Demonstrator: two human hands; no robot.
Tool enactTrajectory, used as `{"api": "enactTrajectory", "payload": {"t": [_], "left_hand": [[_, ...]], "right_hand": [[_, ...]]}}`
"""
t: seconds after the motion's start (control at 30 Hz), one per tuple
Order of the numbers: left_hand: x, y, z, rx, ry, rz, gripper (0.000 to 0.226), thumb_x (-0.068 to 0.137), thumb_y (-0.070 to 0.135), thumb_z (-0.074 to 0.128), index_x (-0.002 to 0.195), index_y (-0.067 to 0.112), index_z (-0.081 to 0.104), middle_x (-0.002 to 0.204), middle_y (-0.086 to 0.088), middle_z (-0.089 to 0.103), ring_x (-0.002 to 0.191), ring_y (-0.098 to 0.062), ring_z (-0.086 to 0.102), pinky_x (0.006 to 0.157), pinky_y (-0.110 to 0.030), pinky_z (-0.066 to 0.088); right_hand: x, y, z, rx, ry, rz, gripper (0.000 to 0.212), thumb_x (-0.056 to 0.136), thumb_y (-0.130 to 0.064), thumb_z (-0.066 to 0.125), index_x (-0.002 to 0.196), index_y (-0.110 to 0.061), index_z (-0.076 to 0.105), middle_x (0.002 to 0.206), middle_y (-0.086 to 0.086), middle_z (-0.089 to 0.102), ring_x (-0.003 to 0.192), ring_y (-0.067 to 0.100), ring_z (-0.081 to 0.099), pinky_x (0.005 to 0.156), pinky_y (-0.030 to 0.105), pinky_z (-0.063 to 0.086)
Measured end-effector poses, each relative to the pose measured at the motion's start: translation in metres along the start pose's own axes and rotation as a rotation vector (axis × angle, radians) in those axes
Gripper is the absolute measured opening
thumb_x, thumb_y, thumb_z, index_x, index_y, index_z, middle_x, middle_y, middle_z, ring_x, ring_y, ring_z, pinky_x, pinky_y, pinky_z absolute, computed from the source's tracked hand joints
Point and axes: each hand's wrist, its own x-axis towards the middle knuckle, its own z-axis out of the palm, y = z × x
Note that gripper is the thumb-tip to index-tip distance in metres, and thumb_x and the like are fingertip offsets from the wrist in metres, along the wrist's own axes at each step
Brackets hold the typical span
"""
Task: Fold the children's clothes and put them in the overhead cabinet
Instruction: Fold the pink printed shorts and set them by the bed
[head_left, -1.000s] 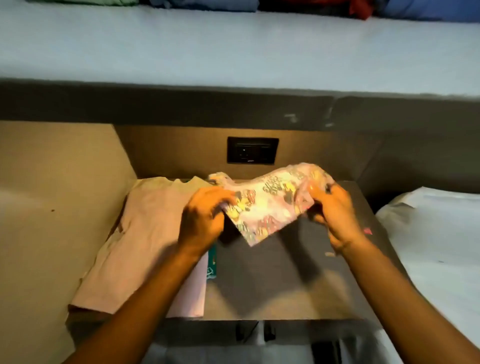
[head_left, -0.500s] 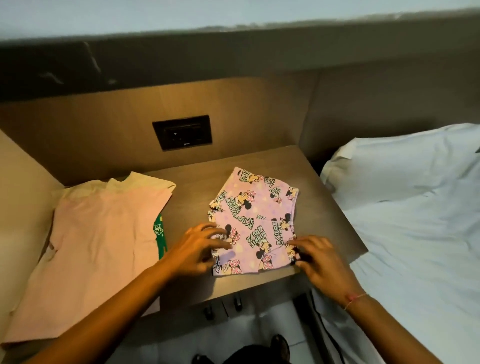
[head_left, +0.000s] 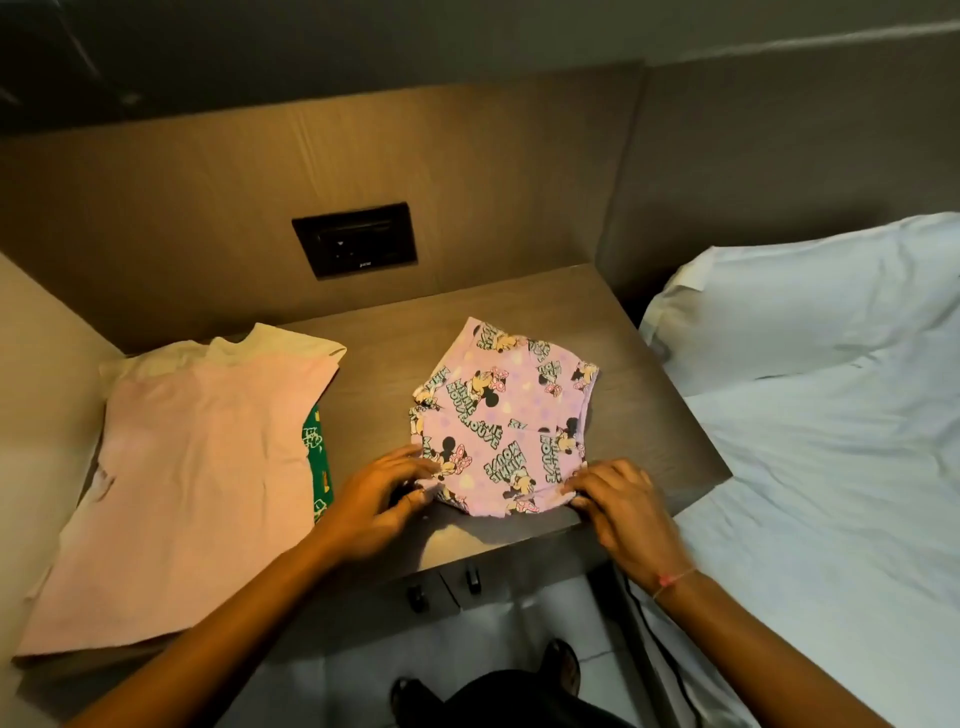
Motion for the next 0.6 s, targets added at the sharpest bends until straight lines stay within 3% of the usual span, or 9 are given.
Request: {"api": "enactTrajectory", "payload": {"t": [0.07,0.13,0.27,0.37,0.5,0.6], "left_hand": [[-0.007,0.008,-0.001,-0.247,0.078,-0.093,0.017,0.095,0.029,0.057,0.106,0.036,0.067,0.116,0.012,0.067,0.114,-0.006,0.058,0.097,-0.032,0.047],[-0.007,0.02,-0.004,-0.391,0.141,-0.119,0.013,0.095,0.024,0.056,0.098,0.025,0.068,0.093,0.001,0.071,0.091,-0.016,0.065,0.078,-0.033,0.052],[0.029,0.042,-0.018,-0.491,0.256,-0.188,0.009,0.095,0.013,0.058,0.095,0.016,0.067,0.087,-0.004,0.074,0.082,-0.019,0.071,0.066,-0.028,0.059],[0.081,0.052,-0.028,-0.408,0.276,-0.233,0.005,0.091,0.022,0.065,0.092,0.018,0.068,0.083,-0.002,0.074,0.08,-0.021,0.072,0.066,-0.033,0.059],[0.148,0.054,-0.018,-0.158,0.214,-0.359,0.034,0.086,0.032,0.071,0.113,0.012,0.067,0.1,-0.004,0.071,0.093,-0.021,0.067,0.085,-0.04,0.056],[0.16,0.059,-0.006,-0.086,0.222,-0.359,0.038,0.091,0.03,0.065,0.126,0.017,0.06,0.11,-0.004,0.07,0.105,-0.022,0.065,0.087,-0.036,0.053]], "right_hand": [[-0.008,-0.003,-0.01,0.145,0.04,0.053,0.019,0.094,-0.031,0.055,0.104,-0.023,0.068,0.102,-0.006,0.068,0.095,0.017,0.058,0.078,0.037,0.051],[-0.01,-0.007,-0.023,0.275,0.083,0.105,0.018,0.093,-0.032,0.055,0.104,-0.025,0.069,0.1,-0.008,0.068,0.093,0.014,0.061,0.076,0.035,0.053],[0.017,-0.01,-0.045,0.411,0.155,0.305,0.01,0.086,-0.033,0.069,0.095,-0.031,0.07,0.088,-0.014,0.071,0.079,0.003,0.065,0.067,0.027,0.053],[0.047,0.002,-0.05,0.282,0.147,0.452,0.008,0.084,-0.039,0.069,0.088,-0.034,0.071,0.074,-0.015,0.071,0.066,0.004,0.063,0.059,0.03,0.054],[0.072,0.021,-0.038,0.169,0.021,0.627,0.012,0.087,-0.042,0.065,0.087,-0.031,0.071,0.083,-0.006,0.074,0.072,0.014,0.065,0.064,0.034,0.058],[0.069,0.027,-0.025,0.093,0.027,0.669,0.014,0.089,-0.039,0.063,0.098,-0.031,0.069,0.094,-0.003,0.073,0.082,0.018,0.064,0.069,0.034,0.057]]}}
